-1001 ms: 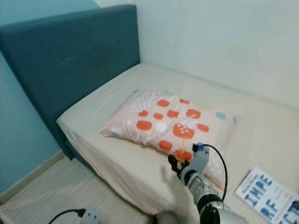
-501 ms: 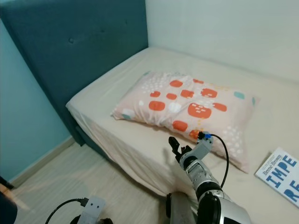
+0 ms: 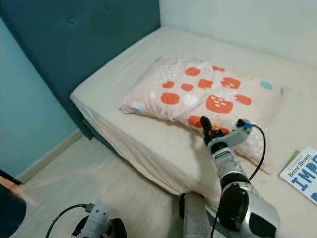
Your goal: Clean up the room
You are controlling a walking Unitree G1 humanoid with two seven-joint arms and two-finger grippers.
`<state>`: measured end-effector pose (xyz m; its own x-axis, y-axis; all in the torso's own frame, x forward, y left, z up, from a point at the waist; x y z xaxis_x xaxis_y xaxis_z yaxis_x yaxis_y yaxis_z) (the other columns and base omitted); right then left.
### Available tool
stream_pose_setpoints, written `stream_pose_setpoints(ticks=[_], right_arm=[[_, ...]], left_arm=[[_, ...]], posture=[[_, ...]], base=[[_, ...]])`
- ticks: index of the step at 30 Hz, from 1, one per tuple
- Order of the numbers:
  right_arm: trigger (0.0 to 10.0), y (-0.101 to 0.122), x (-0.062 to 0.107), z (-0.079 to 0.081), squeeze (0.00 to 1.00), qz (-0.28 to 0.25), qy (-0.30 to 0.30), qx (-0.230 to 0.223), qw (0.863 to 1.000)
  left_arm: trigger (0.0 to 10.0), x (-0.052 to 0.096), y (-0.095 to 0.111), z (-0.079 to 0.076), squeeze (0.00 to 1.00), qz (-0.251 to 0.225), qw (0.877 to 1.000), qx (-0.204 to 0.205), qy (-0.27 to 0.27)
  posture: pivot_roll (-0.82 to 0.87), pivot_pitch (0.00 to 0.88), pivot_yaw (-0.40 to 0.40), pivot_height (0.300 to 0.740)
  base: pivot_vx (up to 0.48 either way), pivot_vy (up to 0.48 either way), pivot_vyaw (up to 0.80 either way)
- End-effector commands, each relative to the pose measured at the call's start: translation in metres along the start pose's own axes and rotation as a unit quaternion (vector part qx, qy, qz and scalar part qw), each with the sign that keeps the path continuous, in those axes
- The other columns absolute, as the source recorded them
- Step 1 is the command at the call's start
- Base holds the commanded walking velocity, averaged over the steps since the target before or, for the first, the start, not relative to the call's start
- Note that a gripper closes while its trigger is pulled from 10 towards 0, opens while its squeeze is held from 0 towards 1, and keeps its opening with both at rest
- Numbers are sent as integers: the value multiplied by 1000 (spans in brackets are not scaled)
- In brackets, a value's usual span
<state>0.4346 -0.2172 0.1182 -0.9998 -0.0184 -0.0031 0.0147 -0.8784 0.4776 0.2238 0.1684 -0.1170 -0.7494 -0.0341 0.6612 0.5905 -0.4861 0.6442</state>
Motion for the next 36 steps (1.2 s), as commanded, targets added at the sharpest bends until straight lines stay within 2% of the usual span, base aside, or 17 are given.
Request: stream_pose_setpoints(ticks=[1, 2, 4, 5, 6, 8, 9, 10, 14, 18, 19, 23, 25, 26, 28, 33, 36], right_arm=[[10000, 24, 0, -2, 0, -37, -14, -18, 999], [10000, 24, 0, -2, 0, -37, -14, -18, 999], [10000, 42, -1, 0, 0, -57, -17, -23, 998], [10000, 42, -1, 0, 0, -57, -17, -23, 998], [10000, 48, -2, 1, 0, -62, -17, -23, 998], [10000, 52, -2, 2, 0, -67, -21, -26, 997], [10000, 58, -4, 4, 0, -71, -27, -26, 997], [10000, 59, -4, 4, 0, -72, -28, -25, 997], [10000, 57, -5, 6, 0, -69, -29, -27, 997], [10000, 46, -7, 4, 0, -52, -41, -33, 997], [10000, 29, -8, 4, 0, -23, -46, -32, 998], [10000, 12, -11, 9, 0, 4, -37, -38, 999], [10000, -18, -13, 21, 0, 50, -13, -38, 998], [10000, -18, -13, 21, 0, 50, -13, -38, 998], [10000, -35, -14, 30, 0, 70, 6, -54, 996], [10000, -39, -15, 35, 0, 72, 16, -71, 995], [10000, -47, -19, 60, 0, 73, 67, -121, 988]], left_arm=[[10000, 82, -154, -33, 0, 235, 969, -7, -79], [10000, 82, -154, -33, 0, 235, 969, -7, -79], [10000, 76, -152, 5, 0, 208, 976, -4, -58], [10000, 76, -152, 5, 0, 208, 976, -4, -58], [10000, 75, -151, 18, 0, 195, 980, -7, -47], [10000, 77, -151, 25, 0, 188, 981, -11, -40], [10000, 81, -155, 37, 0, 181, 983, -22, -29], [10000, 83, -156, 40, 0, 179, 983, -25, -27], [10000, 87, -159, 44, 0, 176, 984, -30, -24], [10000, 88, -158, 47, 0, 169, 985, -38, -25], [10000, 86, -154, 45, 0, 159, 986, -40, -33], [10000, 84, -150, 42, 0, 150, 987, -42, -40], [10000, 81, -144, 37, 0, 138, 988, -43, -46], [10000, 81, -144, 37, 0, 138, 988, -43, -46], [10000, 79, -140, 33, 0, 130, 989, -45, -52], [10000, 80, -140, 31, 0, 130, 989, -49, -55], [10000, 81, -144, 31, 0, 138, 987, -55, -59]], posture=[[144, 450, 28, 535], [144, 450, 28, 535], [154, 483, 24, 535], [154, 483, 24, 535], [159, 500, 21, 535], [163, 513, 20, 535], [167, 547, 20, 535], [167, 547, 20, 535], [175, 580, 26, 535], [172, 600, 24, 535], [165, 608, 22, 535], [159, 620, 20, 535], [152, 621, 19, 535], [152, 621, 19, 535], [153, 619, 24, 535], [151, 616, 26, 535], [142, 612, 23, 535]], base=[[0, 0, 0], [0, 0, 0], [0, 0, 0], [0, 0, 0], [0, 0, 0], [0, 0, 0], [0, 0, 0], [0, 0, 0], [0, 0, 0], [0, 0, 0], [0, 0, 0], [0, 0, 0], [0, 0, 0], [0, 0, 0], [0, 0, 0], [0, 0, 0], [0, 0, 0]])
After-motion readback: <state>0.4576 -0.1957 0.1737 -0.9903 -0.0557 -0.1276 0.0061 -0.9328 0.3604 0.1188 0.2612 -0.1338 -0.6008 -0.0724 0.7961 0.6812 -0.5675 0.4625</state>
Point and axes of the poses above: a point about 5 cm out from each wrist's last joint towards the gripper, its own x axis pointing back from the gripper into the wrist, its own y axis along the axis of the wrist's last joint, z = x × y, the point moved 6 cm from there along -x, pointing out of the wrist towards the gripper, and after that the axes turned 7 degrees about -x, right-handed, at the moved point
